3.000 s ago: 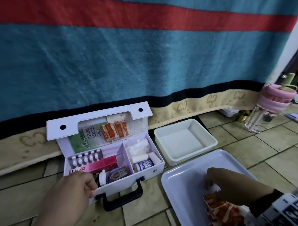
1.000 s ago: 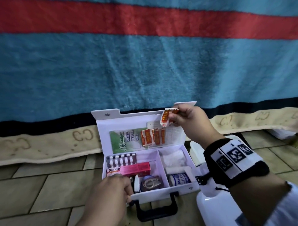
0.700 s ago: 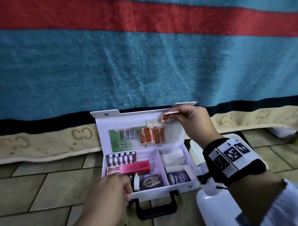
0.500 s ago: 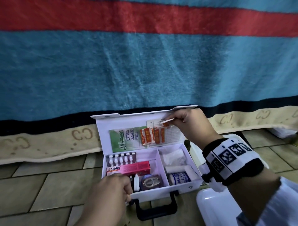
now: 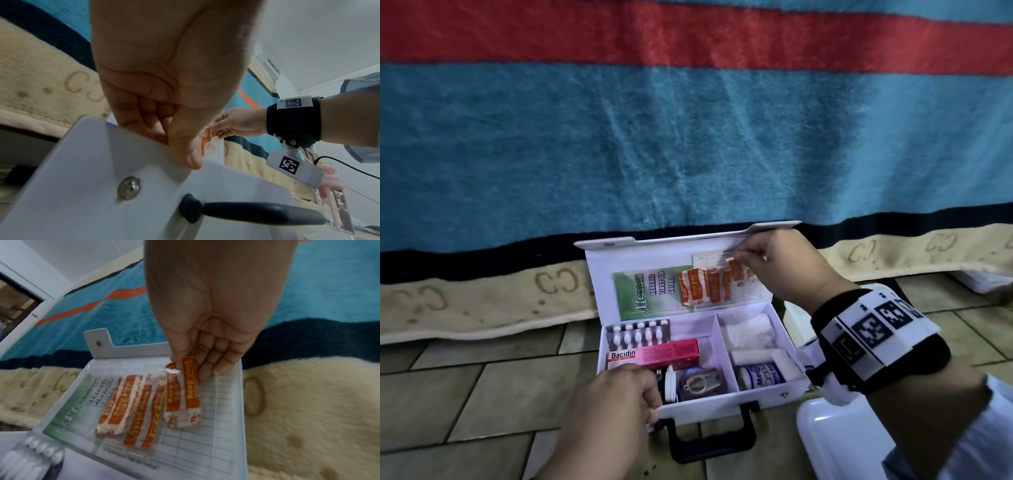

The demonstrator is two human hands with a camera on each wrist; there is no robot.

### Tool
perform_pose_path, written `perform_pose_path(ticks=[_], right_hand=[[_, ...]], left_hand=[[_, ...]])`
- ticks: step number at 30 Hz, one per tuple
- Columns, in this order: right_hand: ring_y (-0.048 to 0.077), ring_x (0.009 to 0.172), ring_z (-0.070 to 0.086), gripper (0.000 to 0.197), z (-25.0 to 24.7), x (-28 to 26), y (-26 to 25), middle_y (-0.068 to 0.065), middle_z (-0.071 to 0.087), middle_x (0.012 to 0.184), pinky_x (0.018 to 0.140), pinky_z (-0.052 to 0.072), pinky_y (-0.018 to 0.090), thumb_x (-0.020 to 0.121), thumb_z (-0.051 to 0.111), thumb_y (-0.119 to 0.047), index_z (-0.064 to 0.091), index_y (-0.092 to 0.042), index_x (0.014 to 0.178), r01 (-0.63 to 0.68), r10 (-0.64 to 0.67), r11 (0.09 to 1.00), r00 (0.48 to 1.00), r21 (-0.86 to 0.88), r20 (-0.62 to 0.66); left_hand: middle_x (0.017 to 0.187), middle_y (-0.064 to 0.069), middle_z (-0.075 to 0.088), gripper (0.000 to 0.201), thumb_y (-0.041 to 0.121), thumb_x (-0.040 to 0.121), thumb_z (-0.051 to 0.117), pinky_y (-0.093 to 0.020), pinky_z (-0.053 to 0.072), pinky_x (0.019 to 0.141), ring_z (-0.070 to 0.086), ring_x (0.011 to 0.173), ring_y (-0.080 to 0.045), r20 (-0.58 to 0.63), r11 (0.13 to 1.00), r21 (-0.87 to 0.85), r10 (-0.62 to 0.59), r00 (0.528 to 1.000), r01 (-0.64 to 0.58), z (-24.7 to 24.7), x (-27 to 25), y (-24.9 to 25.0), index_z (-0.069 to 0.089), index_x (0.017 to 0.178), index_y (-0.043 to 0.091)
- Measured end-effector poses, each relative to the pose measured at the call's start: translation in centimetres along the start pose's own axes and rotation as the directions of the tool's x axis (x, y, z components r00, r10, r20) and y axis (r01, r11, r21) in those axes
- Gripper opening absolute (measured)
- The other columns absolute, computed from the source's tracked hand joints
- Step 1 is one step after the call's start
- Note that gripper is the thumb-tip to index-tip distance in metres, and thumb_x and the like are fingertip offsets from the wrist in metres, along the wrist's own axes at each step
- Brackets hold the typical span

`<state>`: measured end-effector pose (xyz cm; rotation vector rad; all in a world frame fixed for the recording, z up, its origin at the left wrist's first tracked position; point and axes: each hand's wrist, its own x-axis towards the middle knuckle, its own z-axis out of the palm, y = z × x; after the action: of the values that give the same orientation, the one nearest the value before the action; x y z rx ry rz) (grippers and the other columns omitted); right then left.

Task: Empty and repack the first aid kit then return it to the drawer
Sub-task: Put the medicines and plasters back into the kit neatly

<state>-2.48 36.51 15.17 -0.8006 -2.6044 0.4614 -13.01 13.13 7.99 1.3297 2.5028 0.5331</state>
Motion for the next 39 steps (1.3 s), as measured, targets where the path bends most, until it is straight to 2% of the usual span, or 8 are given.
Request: perform_pose_path(ticks=[7,10,13,23,28,33,37,39], right_hand=[[0.019,0.076,0.055,0.016,0.1,0.1,-0.1,0.001,0.07,0.09,0.068,0.041,0.025,0.091,0.053,-0.022,0.068,-0.025,0.093,-0.052,0.061,0.993,0.994,-0.107,0.086],[0.026,0.091,0.06,0.013,0.3,0.1,-0.1,0.002,0.068,0.096,0.08,0.05,0.033,0.088,0.051,-0.025,0.063,-0.03,0.09,-0.069,0.081,0.991,0.991,-0.114,0.105],[0.025,0.091,0.059,0.013,0.3,-0.2,-0.4,-0.001,0.065,0.084,0.081,0.049,0.033,0.089,0.054,-0.036,0.059,-0.03,0.078,-0.053,0.073,0.986,0.99,-0.16,0.119],[0.021,0.081,0.06,0.022,-0.1,-0.9,-1.2,0.001,0.071,0.084,0.07,0.042,0.027,0.092,0.053,-0.035,0.07,-0.022,0.09,-0.023,0.038,0.98,0.996,-0.198,0.076],[0.022,0.096,0.062,0.019,-0.3,-0.5,-1.0,0.0,0.069,0.099,0.08,0.051,0.033,0.088,0.055,-0.025,0.072,-0.019,0.088,0.013,0.0,0.984,0.997,-0.178,0.074],[0.021,0.12,0.046,0.028,-0.9,-1.4,-1.1,0.0,0.057,0.124,0.105,0.034,0.032,0.09,0.049,-0.025,0.071,-0.016,0.106,0.057,-0.049,0.944,0.998,-0.326,0.034],[0.017,0.096,0.061,0.021,-3.3,-3.2,-1.1,-0.002,0.069,0.101,0.087,0.048,0.03,0.088,0.054,-0.025,0.074,-0.021,0.091,0.012,-0.011,0.972,1.0,-0.235,0.007],[0.008,0.081,0.061,0.018,-4.7,-4.7,-0.8,-0.007,0.069,0.091,0.075,0.048,0.021,0.087,0.058,-0.026,0.075,-0.02,0.087,-0.008,0.015,0.985,0.999,-0.172,0.036]], left_hand=[[0.076,0.015,0.067,0.024,0.013,0.074,0.057,-0.008,0.038,0.056,0.06,0.074,0.004,0.002,1.0,-0.006,0.016,1.0,-0.015,-0.1,0.0,0.1,0.05,0.057,0.027],[0.076,0.015,0.066,0.023,0.013,0.075,0.057,-0.01,0.04,0.06,0.061,0.077,0.003,-0.009,1.0,-0.004,0.013,1.0,-0.013,0.0,0.0,0.2,0.051,0.058,0.028],[0.076,0.016,0.066,0.025,0.013,0.075,0.057,-0.014,0.043,0.064,0.06,0.078,0.003,-0.013,1.0,0.005,0.004,1.0,-0.004,0.0,-0.1,0.1,0.051,0.057,0.029],[0.072,0.018,0.06,0.025,0.019,0.075,0.065,-0.007,0.033,0.055,0.053,0.07,0.003,-0.036,0.999,0.035,0.006,0.999,-0.005,0.4,0.0,-0.1,0.052,0.057,0.03],[0.075,0.018,0.061,0.024,0.02,0.076,0.063,-0.008,0.033,0.056,0.056,0.075,0.002,-0.04,0.999,0.045,0.013,0.999,-0.011,0.3,-0.2,0.0,0.052,0.058,0.03],[0.082,0.017,0.065,0.022,0.018,0.076,0.061,-0.009,0.035,0.057,0.053,0.073,0.004,-0.032,0.999,0.045,0.018,0.999,-0.016,0.1,-0.2,0.1,0.052,0.059,0.03],[0.076,0.017,0.065,0.021,0.019,0.074,0.063,-0.009,0.035,0.056,0.056,0.073,0.003,-0.024,0.998,0.053,-0.019,1.0,0.02,-0.1,-0.2,0.3,0.054,0.058,0.03],[0.068,0.019,0.065,0.021,0.019,0.073,0.065,-0.009,0.036,0.054,0.056,0.067,0.004,-0.018,0.998,0.051,-0.047,0.999,0.047,-0.2,-0.3,0.4,0.056,0.057,0.03]])
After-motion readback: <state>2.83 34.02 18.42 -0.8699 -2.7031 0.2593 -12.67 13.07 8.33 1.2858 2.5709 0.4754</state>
